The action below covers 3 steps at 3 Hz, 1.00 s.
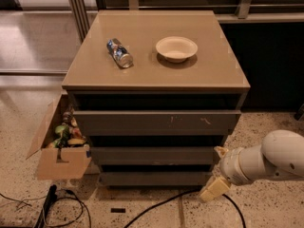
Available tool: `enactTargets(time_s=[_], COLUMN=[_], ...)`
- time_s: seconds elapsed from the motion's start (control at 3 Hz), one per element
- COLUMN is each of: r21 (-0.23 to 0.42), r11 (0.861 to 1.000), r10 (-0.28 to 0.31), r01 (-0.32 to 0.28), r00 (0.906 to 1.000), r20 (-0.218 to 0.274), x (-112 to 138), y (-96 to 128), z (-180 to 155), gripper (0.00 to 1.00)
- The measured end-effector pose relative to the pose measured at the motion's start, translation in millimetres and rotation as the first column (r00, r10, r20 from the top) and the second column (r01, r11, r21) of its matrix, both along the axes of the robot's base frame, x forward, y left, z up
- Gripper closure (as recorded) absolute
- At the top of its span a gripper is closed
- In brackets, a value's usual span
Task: Open middle drawer
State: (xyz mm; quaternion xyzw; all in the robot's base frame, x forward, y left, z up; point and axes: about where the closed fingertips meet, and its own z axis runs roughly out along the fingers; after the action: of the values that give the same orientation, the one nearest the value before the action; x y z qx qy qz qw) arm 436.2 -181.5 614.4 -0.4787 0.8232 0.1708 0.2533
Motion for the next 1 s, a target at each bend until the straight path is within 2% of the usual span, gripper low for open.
enactTargets(time_s=[0.33,0.67,1.0], r21=[-0.043,-0.043,-0.038], r11=[0.999,0.999,0.999], r10=[-0.001,-0.001,0.022], r01=[0.006,0.006,-0.016], r00=[0.9945,0.9944,0.9861], r20=[0.105,0.105,0.165], x=[17.0,17.0,15.6], y=[5.5,5.5,20.4], z=[-10.5,-10.5,-4.1], gripper=[0.0,0.0,0.0])
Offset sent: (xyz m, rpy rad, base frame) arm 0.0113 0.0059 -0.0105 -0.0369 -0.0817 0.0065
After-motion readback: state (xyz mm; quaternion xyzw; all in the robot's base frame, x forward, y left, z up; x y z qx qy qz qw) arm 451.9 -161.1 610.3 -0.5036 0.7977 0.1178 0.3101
